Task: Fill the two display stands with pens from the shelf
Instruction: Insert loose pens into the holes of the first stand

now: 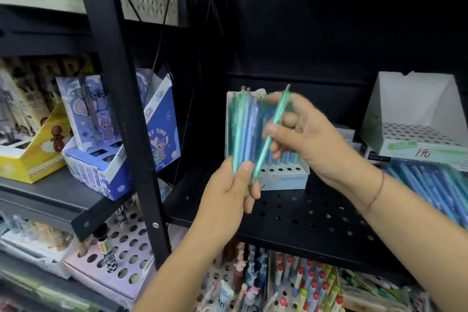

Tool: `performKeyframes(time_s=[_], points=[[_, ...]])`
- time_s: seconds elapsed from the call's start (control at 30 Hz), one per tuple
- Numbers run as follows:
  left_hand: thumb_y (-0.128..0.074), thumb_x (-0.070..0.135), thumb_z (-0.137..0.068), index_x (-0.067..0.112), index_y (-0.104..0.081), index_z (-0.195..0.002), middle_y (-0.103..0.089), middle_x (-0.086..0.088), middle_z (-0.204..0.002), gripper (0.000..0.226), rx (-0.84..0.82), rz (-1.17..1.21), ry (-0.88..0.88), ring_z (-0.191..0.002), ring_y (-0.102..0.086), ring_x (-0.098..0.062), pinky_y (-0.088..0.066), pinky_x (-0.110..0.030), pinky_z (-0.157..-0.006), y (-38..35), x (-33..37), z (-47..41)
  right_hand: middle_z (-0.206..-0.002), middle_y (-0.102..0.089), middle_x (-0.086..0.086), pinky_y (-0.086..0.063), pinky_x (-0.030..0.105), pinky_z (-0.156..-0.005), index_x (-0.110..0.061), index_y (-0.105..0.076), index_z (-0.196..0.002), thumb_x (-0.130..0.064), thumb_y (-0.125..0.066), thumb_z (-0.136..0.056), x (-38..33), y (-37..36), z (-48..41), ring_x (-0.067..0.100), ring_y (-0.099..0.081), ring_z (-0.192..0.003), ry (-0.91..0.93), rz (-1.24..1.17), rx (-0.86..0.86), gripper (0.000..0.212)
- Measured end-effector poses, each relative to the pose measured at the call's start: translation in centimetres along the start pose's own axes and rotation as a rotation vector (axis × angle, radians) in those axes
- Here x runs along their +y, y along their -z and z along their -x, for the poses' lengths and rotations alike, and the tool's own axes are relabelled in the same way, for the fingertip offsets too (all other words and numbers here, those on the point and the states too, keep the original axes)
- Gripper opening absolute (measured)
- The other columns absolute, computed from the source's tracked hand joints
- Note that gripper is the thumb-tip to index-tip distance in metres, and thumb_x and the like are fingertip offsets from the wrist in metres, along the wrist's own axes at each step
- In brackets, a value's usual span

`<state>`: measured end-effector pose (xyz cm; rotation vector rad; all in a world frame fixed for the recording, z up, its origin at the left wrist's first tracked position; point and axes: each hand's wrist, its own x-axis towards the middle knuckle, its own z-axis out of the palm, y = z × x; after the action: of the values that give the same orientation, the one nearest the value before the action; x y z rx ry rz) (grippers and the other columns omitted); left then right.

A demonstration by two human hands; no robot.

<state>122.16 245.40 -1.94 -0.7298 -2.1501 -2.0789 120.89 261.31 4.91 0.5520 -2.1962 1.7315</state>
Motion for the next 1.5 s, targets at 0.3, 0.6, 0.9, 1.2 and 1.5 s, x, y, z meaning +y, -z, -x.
performKeyframes(time_s=[0.3, 0.6, 0.9, 1.2, 1.5], points=[[-0.036, 0.031, -0.102, 0.018, -0.055, -0.094, -0.053, 0.005, -0.064, 0.024, 0.234, -0.001, -0.003, -0.053, -0.043, -0.011, -0.037, -0.019, -0.055, 1.7, -1.6, -1.0, -0.072, -0.055, 0.006, -0.056, 0.038, -0.068, -0.036, -0.015, -0.148, -0.013, -0.06, -0.093, 1.3, -1.2, -1.0, 0.017, -0.062, -0.065, 0.242, 0.519, 0.193, 0.074], [-0.039, 0.032, -0.101, 0.022, -0.062, -0.094, -0.053, 0.005, -0.063, 0.026, 0.173, -0.019, -0.031, -0.05, -0.041, -0.009, -0.04, -0.019, -0.056, 2.0, -2.3, -1.1, -0.081, -0.053, -0.01, -0.048, 0.015, -0.066, -0.035, -0.028, -0.145, -0.022, -0.068, -0.087, 3.9, -1.8, -0.7, 0.004, -0.055, -0.07, 0.181, 0.626, 0.122, 0.073], [-0.042, 0.041, -0.091, 0.02, -0.066, -0.093, -0.052, 0.003, -0.062, 0.032, 0.06, 0.036, 0.008, -0.049, -0.035, -0.009, -0.036, -0.016, -0.053, 2.1, -2.1, -1.1, -0.075, -0.055, -0.001, -0.042, 0.016, -0.059, -0.03, -0.044, -0.137, -0.021, -0.056, -0.095, 3.8, -1.8, -0.4, 0.007, -0.047, -0.057, 0.268, 0.451, 0.241, 0.045], [-0.042, 0.033, -0.097, 0.018, -0.067, -0.096, -0.053, 0.001, -0.063, 0.03, -0.035, -0.013, 0.05, -0.049, -0.037, -0.006, -0.036, -0.016, -0.054, 2.0, -2.2, -1.1, -0.071, -0.067, 0.0, -0.049, 0.024, -0.051, -0.024, -0.056, -0.11, -0.013, -0.062, -0.09, 3.1, -2.1, -0.3, 0.018, -0.065, -0.058, 0.12, 0.008, 0.142, 0.023], [-0.041, 0.045, -0.088, 0.019, -0.065, -0.098, -0.065, 0.002, -0.07, 0.037, 0.002, 0.039, 0.058, -0.056, -0.052, -0.012, -0.041, -0.02, -0.052, 2.3, -2.3, -1.2, -0.078, -0.064, 0.006, -0.054, 0.021, -0.061, -0.015, -0.056, -0.111, -0.009, -0.055, -0.095, 2.2, 1.0, -1.0, 0.011, -0.063, -0.062, 0.214, 0.027, 0.49, 0.018]])
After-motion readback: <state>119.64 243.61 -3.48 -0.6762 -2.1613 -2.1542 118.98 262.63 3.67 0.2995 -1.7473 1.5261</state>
